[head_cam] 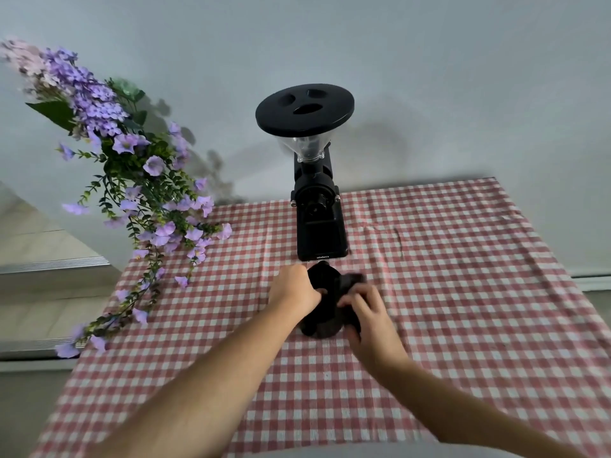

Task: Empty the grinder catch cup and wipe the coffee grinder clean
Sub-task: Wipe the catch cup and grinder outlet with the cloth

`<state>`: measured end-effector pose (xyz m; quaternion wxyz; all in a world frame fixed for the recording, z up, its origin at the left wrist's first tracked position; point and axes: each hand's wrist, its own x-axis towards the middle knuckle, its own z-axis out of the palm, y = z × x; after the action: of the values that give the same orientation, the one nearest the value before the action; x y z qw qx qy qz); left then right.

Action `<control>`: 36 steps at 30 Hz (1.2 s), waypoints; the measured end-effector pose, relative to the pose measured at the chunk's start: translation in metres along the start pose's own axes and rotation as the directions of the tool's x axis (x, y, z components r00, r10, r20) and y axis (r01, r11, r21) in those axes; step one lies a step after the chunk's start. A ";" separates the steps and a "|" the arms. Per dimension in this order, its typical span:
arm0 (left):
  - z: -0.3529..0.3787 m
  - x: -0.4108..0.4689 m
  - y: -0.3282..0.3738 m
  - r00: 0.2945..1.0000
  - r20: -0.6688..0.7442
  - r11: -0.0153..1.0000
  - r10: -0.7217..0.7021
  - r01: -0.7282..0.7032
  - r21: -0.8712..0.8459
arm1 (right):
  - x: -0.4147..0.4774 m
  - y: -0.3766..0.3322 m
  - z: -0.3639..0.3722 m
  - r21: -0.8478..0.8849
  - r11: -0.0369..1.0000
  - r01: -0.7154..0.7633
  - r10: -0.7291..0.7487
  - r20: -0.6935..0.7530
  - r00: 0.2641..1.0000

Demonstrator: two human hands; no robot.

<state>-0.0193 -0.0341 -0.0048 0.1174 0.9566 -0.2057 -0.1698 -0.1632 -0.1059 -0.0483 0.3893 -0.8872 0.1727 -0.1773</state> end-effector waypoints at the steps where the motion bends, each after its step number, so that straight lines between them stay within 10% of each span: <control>1: 0.001 0.001 0.000 1.000 0.001 1.000 -0.005 0.005 -0.005 | -0.013 0.003 0.006 -0.003 1.000 -0.012 0.012 0.016 1.000; 13: 0.008 -0.001 0.000 0.994 -0.044 0.987 -0.100 0.094 -0.127 | 0.001 0.001 -0.004 -0.002 0.999 -0.042 0.042 -0.016 0.999; 18: -0.002 -0.007 -0.013 0.985 -0.042 0.986 0.168 -0.169 -0.007 | -0.019 0.009 0.002 0.095 0.975 -0.202 0.196 0.064 0.978; 23: -0.026 0.000 -0.036 0.768 0.142 0.708 0.624 -0.633 0.313 | 0.008 0.008 -0.010 0.100 0.993 -0.066 0.074 -0.081 0.994; 28: -0.021 0.008 -0.033 0.655 0.146 0.546 0.741 -0.715 0.436 | -0.013 0.019 0.015 -0.200 0.941 0.274 -0.286 -0.034 0.957; 36: -0.022 0.011 -0.030 0.539 0.162 0.446 0.826 -0.802 0.398 | -0.004 0.035 0.015 -0.088 0.955 0.284 -0.293 -0.105 0.950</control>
<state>0.0091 -0.0089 0.0030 -0.0219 0.7446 -0.6669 -0.0165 -0.1663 -0.1169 -0.0850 0.3161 -0.9045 0.0700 -0.2777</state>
